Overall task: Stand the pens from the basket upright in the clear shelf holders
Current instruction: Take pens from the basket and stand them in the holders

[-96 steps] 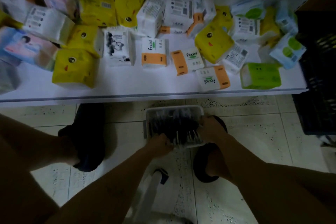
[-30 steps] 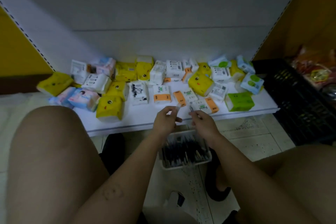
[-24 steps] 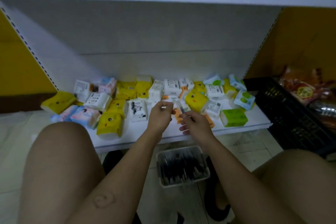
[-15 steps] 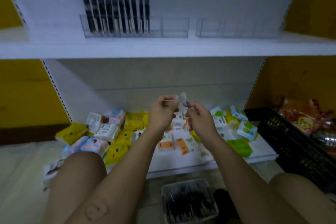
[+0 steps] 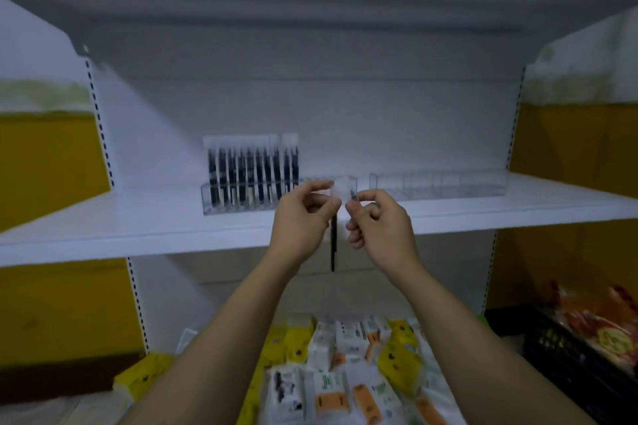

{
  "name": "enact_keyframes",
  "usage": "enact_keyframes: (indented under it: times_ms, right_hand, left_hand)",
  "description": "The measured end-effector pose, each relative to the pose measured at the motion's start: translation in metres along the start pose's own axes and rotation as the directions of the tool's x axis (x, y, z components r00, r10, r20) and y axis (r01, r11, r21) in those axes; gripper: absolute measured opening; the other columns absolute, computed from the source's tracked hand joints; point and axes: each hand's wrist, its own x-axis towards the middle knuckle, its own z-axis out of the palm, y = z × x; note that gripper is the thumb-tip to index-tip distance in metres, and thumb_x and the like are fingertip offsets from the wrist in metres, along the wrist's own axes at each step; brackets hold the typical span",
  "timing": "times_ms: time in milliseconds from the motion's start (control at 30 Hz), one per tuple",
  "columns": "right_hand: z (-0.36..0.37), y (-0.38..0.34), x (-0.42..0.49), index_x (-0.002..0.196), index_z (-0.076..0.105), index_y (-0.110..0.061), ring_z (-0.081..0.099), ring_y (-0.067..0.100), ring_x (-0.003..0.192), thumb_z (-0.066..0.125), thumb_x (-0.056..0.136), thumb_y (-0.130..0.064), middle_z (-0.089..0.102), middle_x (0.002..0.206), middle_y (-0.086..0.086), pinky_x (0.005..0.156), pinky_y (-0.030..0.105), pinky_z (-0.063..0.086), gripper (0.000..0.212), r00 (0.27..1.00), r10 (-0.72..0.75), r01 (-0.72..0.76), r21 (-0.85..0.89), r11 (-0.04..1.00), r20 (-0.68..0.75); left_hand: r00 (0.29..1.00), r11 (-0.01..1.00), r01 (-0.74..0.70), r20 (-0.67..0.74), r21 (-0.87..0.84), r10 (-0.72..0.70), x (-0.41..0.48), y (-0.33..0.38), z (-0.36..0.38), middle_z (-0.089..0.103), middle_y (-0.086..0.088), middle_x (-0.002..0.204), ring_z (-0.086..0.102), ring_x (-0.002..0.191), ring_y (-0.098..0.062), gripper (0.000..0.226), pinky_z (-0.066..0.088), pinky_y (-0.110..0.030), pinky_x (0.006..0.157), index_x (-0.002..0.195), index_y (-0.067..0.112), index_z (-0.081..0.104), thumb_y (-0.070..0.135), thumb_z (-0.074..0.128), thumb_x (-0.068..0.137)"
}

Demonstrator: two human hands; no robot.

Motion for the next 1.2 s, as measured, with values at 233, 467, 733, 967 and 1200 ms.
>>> enact_keyframes:
  times_ms: [233,467,733,967,1200]
  right_hand:
    - [0.010,-0.029,0.050,0.083,0.064,-0.022,0.064,0.004,0.069,0.062,0.093,-0.026,0.069,0.075,-0.005,0.066,0.023,0.052,0.010,0.988,-0.123,0.120,-0.039,0.992,-0.091]
    - [0.022,-0.040,0.099,0.096,0.066,-0.019,0.063,0.009,0.078,0.065,0.090,-0.026,0.067,0.083,-0.005,0.076,0.033,0.056,0.009,0.982,-0.172,0.167,-0.062,0.984,-0.080]
    - [0.031,-0.034,0.156,0.131,0.050,-0.029,0.060,0.010,0.071,0.063,0.092,-0.017,0.062,0.079,0.000,0.068,0.018,0.052,0.043,0.940,-0.338,0.327,-0.153,0.932,-0.046]
    - [0.040,-0.014,0.196,0.124,0.054,-0.027,0.057,0.002,0.066,0.065,0.091,-0.019,0.059,0.085,-0.007,0.062,0.012,0.049,0.036,0.931,-0.360,0.347,-0.173,0.922,-0.052]
    - [0.049,0.010,0.213,0.123,0.054,-0.027,0.058,-0.002,0.066,0.065,0.091,-0.019,0.060,0.086,-0.009,0.059,0.009,0.047,0.035,0.948,-0.317,0.309,-0.180,0.934,-0.020]
  left_hand:
    - [0.986,0.978,-0.162,-0.012,0.131,0.165,0.049,0.044,-0.024,0.067,-0.003,0.097,0.069,0.080,-0.016,0.022,0.060,-0.033,0.068,0.112,0.023,0.065,0.013,0.063,0.092]
    - [0.976,0.956,-0.209,-0.023,0.205,0.218,0.096,0.063,-0.041,0.068,0.003,0.099,0.069,0.082,-0.011,0.020,0.060,-0.032,0.075,0.107,0.026,0.062,0.018,0.066,0.089]
    - [0.949,0.897,-0.284,-0.034,0.340,0.313,0.152,0.055,-0.047,0.068,0.009,0.094,0.065,0.086,-0.002,0.020,0.053,-0.016,0.075,0.106,0.027,0.063,0.021,0.068,0.088]
    - [0.948,0.876,-0.290,-0.013,0.385,0.319,0.188,0.037,-0.042,0.070,0.007,0.093,0.067,0.084,-0.003,0.019,0.054,-0.019,0.078,0.104,0.026,0.065,0.019,0.070,0.087]
    - [0.963,0.863,-0.257,0.035,0.435,0.269,0.203,0.014,-0.033,0.069,0.008,0.091,0.066,0.084,-0.001,0.017,0.054,-0.016,0.075,0.102,0.027,0.064,0.019,0.069,0.087]
